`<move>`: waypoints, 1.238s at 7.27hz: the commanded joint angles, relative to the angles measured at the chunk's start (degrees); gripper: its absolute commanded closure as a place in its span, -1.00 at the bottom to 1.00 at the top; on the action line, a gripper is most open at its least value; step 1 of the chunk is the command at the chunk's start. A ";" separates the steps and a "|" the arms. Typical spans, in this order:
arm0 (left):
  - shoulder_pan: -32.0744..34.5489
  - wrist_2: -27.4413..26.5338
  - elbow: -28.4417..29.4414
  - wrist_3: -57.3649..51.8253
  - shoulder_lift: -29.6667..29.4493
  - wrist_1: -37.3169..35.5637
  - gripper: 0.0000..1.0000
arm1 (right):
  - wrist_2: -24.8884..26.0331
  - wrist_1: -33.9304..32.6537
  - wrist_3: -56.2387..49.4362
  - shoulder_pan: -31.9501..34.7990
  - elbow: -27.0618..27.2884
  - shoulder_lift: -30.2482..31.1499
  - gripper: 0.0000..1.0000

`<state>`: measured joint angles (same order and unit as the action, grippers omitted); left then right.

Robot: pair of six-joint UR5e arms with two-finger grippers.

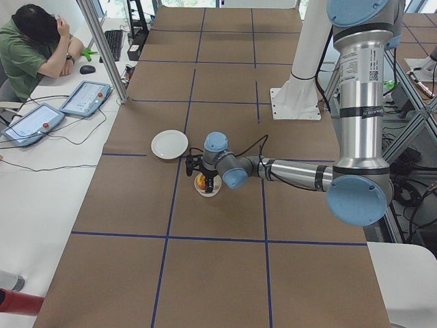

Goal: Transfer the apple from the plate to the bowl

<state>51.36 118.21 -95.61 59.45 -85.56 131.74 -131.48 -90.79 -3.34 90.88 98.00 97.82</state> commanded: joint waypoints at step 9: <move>21.54 7.38 -4.32 -36.04 3.03 -16.28 -0.98 | 0.00 0.00 0.00 0.00 0.00 0.00 -1.00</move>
<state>66.40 124.93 -99.74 36.71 -83.19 122.30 -131.51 -90.79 -3.34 90.88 98.00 97.82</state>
